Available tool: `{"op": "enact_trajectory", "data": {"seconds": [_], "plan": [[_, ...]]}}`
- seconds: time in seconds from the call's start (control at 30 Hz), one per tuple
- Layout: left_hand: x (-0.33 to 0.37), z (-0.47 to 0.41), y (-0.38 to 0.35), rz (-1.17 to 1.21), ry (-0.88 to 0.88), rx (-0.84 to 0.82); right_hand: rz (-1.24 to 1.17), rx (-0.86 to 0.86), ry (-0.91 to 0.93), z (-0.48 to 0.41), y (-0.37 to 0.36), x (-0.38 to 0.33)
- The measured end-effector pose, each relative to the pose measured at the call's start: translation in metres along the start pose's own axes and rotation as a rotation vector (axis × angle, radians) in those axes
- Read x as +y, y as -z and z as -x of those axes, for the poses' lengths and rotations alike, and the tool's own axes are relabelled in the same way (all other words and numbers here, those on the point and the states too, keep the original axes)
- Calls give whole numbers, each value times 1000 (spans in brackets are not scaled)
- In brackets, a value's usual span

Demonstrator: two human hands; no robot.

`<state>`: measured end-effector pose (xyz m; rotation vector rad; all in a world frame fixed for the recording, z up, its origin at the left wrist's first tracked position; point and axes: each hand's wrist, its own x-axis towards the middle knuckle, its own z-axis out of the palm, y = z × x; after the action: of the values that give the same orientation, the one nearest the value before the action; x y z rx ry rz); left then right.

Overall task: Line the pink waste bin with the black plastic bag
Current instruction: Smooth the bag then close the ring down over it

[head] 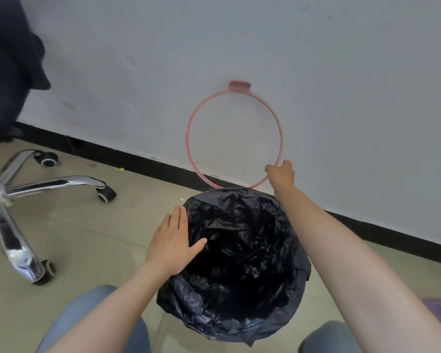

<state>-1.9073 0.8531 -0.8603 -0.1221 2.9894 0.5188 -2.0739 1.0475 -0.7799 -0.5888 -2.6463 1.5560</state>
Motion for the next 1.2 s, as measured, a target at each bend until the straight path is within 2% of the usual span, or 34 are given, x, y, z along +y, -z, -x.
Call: {"op": "enact_trajectory", "data": {"seconds": [0.1,0.3,0.5,0.63,0.7,0.8,0.87,1.0,1.07,1.13,1.2], "plan": [[-1,-1,-2,5,11,9,-323,-139,-139,-10,-4,1],[1,-1,-4,-8,11,21,-495,-239,-214,-16,11,9],[3,-1,-3,-3,36,27,-733,-167,-55,-6,43,1],[4,0,0,96,65,17,-704,-119,128,19,80,-16],[7,-1,3,243,115,26,-601,-144,219,42,101,-15],[13,-5,11,816,317,71,-334,-228,328,82,124,5],[12,-8,10,1080,411,-18,-91,-294,418,111,127,25],[11,3,4,1200,378,-111,611,-475,696,168,106,75],[9,5,2,1235,345,-161,907,-468,775,191,97,97],[6,4,1,1253,367,-167,1091,-459,863,205,94,114],[4,4,0,1250,402,-164,1124,-441,935,209,91,131]]}}
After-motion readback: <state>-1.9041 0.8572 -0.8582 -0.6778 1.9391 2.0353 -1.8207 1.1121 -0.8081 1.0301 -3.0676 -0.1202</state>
